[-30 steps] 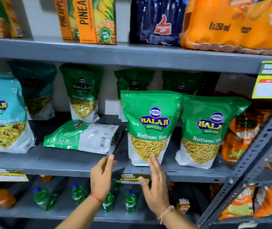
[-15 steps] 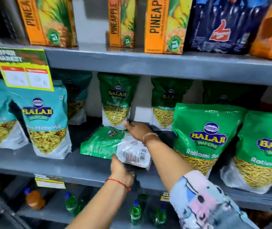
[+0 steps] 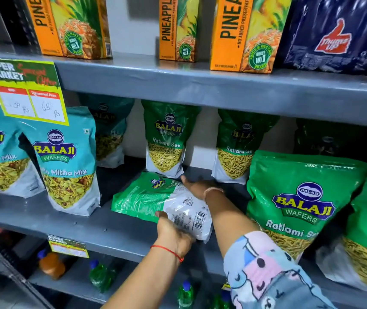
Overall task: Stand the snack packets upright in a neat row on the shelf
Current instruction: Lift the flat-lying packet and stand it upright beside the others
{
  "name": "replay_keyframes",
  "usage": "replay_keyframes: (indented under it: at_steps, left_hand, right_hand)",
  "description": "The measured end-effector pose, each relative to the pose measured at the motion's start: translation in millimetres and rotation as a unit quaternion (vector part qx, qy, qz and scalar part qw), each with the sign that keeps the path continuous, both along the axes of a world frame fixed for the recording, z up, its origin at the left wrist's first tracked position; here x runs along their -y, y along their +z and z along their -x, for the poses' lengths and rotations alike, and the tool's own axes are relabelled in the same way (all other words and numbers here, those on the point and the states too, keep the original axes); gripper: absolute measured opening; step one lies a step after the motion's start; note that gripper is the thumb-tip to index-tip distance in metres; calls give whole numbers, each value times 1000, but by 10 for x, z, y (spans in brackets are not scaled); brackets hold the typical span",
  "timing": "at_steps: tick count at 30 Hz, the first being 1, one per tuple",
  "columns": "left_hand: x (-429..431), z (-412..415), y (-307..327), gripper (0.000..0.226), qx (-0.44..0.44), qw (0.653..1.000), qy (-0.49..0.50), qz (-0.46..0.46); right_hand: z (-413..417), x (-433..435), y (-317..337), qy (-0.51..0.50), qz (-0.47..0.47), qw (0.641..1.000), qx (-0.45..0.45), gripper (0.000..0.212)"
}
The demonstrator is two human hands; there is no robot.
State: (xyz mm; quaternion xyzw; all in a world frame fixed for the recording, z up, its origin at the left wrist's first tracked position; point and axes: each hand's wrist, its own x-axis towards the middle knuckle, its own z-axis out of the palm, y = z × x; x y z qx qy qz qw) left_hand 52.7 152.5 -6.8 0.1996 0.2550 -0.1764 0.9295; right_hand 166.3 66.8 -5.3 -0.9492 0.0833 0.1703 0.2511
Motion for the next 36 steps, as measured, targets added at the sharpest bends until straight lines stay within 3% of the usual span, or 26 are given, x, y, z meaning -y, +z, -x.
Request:
replay_keyframes:
  at_steps: [6, 12, 14, 18, 22, 25, 27, 29, 31, 33, 36]
  left_hand:
    - [39, -17, -67, 75, -10, 1000, 23, -16]
    - [46, 8, -144, 73, 35, 995, 51, -84]
    - [20, -54, -122, 71, 72, 986, 59, -139]
    - [-198, -333, -153, 70, 131, 961, 29, -241]
    - [-387, -563, -257, 72, 172, 927, 16, -333]
    - [-442, -651, -337, 71, 199, 920, 14, -338]
    - [-483, -697, -371, 70, 203, 918, 12, -340]
    - [-520, -725, -383, 70, 205, 915, 17, -347]
    - [-537, -721, -385, 70, 209, 910, 26, -357]
    - [-558, -706, -389, 64, 201, 912, 37, -356]
    - [-590, -681, -434, 65, 168, 889, 68, -420]
  right_hand:
    - [29, 14, 13, -8, 15, 999, 47, 94]
    - [246, 66, -32, -20, -32, 980, 197, 78]
    - [313, 95, -86, -64, -96, 963, 245, 71]
    - [508, 71, -380, -128, -312, 898, 283, 48]
    - [703, 2, -704, -129, -364, 872, 300, 44]
    - [751, -55, -707, -144, -368, 864, 312, 44]
    - [750, -78, -699, -142, -302, 883, 330, 48]
    - [782, -134, -674, -206, -238, 881, 354, 47]
    - [847, -233, -600, -262, -254, 841, 399, 29]
    - [904, -320, -550, -251, -268, 827, 425, 9]
    - [925, -336, -552, -211, -285, 845, 401, 18]
